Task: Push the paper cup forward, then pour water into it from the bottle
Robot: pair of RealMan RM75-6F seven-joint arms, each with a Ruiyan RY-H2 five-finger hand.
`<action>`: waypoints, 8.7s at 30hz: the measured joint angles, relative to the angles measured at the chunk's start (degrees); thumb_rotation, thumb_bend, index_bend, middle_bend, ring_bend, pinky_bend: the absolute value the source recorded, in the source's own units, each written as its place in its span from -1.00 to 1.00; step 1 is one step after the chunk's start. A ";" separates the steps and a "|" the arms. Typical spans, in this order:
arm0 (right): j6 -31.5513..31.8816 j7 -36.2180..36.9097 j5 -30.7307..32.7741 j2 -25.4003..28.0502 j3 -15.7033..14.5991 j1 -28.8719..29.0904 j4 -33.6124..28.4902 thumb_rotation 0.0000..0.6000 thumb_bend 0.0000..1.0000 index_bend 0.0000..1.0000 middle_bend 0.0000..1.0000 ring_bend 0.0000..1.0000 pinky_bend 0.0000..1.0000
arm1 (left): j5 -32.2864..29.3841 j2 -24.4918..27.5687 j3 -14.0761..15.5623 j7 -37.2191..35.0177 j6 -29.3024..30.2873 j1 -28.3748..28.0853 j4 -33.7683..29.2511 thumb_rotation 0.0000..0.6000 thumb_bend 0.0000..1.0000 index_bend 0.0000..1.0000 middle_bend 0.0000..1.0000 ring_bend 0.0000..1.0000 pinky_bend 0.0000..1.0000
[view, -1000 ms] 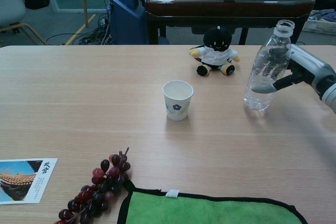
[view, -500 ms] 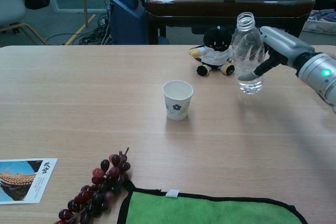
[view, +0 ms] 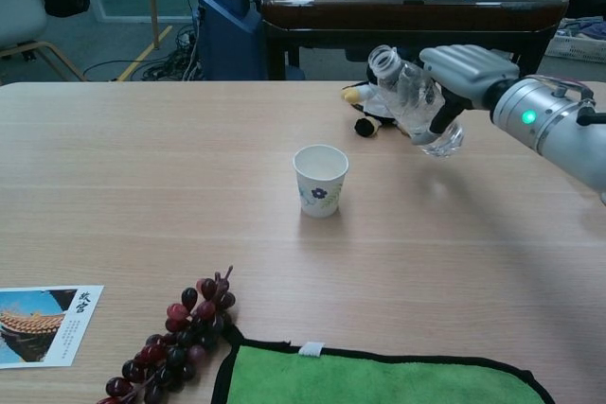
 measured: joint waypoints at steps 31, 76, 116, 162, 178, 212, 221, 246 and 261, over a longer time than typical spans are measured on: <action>-4.41 -23.08 2.35 -3.51 -0.75 6.92 2.20 1.00 -0.60 0.21 0.23 -0.06 0.03 | 0.77 0.53 -0.39 0.29 0.88 0.48 -0.91 1.00 -0.25 -0.80 -0.95 -0.97 -0.56; -5.22 -50.08 11.11 3.16 -2.65 7.77 -9.96 1.00 -0.59 0.22 0.24 -0.05 0.03 | 3.00 1.14 -0.07 -0.43 1.52 0.76 -1.42 1.00 -0.25 -0.76 -0.20 -0.50 -0.18; -2.93 -62.43 15.14 4.04 -5.21 8.88 -12.97 1.00 -0.59 0.22 0.24 -0.05 0.03 | 2.96 1.46 -0.14 -0.36 1.41 0.96 -1.84 1.00 -0.25 -0.79 -0.20 -0.50 -0.18; -0.20 -64.41 17.10 3.56 -5.46 7.96 -12.49 1.00 -0.59 0.22 0.25 -0.05 0.03 | 2.75 1.38 -0.03 0.24 0.83 0.85 -1.81 1.00 -0.25 -0.78 -0.20 -0.50 -0.18; 0.35 -43.63 16.79 1.67 -3.06 4.01 -10.65 1.00 -0.59 0.22 0.24 -0.05 0.03 | 2.50 1.17 -0.01 0.11 0.48 0.75 -1.31 1.00 -0.25 -0.77 -0.20 -0.50 -0.18; 11.73 19.17 -1.38 -0.24 -5.69 -9.72 -6.12 1.00 -0.60 0.22 0.24 -0.05 0.03 | 1.63 0.19 0.17 1.29 -0.49 0.53 -0.34 1.00 -0.25 -0.77 -0.20 -0.50 -0.18; 13.41 31.85 -2.55 -3.36 -5.51 -11.70 -0.29 1.00 -0.60 0.22 0.24 -0.05 0.03 | 1.25 0.20 0.06 1.22 -0.66 0.47 -0.31 1.00 -0.25 -0.77 -0.20 -0.50 -0.18; 9.82 52.62 -3.85 -9.71 -4.84 -12.86 12.37 1.00 -0.71 0.21 0.13 -0.10 0.03 | 0.51 0.24 0.07 1.72 -0.72 0.58 -0.54 1.00 -0.25 -0.76 -0.20 -0.50 -0.18; 8.19 52.88 -6.05 -6.89 -7.08 -13.07 10.65 1.00 -1.00 -0.46 -0.57 -0.65 -0.32 | 0.40 0.32 0.10 1.79 -0.60 0.68 -0.49 1.00 -0.25 -0.76 -0.20 -0.50 -0.18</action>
